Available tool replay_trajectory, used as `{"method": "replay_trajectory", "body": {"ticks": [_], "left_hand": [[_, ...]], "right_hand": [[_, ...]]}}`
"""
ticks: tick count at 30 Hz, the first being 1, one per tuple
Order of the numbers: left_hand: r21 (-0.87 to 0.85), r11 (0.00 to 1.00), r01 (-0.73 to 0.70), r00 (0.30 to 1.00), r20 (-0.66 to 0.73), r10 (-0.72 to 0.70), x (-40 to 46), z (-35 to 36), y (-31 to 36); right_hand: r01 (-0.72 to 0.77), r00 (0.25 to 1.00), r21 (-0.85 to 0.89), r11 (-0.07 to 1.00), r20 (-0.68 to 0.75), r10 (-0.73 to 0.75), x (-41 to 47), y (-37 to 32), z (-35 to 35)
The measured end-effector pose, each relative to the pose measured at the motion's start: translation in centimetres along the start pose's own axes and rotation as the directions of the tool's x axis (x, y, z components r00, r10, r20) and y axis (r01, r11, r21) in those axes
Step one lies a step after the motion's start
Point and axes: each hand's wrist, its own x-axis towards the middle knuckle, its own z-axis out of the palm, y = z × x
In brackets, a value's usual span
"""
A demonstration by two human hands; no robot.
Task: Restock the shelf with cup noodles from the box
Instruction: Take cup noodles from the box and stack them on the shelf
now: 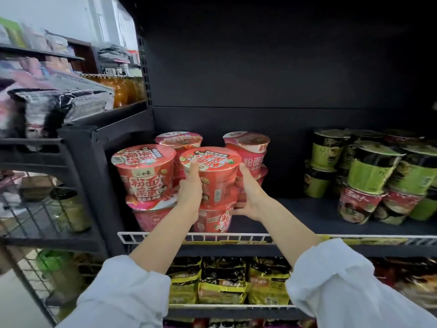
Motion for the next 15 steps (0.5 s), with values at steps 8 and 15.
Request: {"method": "replay_trajectory", "body": {"ticks": [8,15], "left_hand": [[0.187,0.975,-0.123,0.934,-0.310,0.177,-3.7,2.0,-1.8],[0.347,0.836,-0.424,0.899,0.048,0.436,-10.5,8.5,-4.1]], "right_hand": [[0.163,0.986,-0.085,0.983,-0.011,-0.165,-3.4,0.9,-4.7],[0.277,0.956,-0.206,0.939,-0.041,-0.291,-8.9,1.0,-11.0]]}}
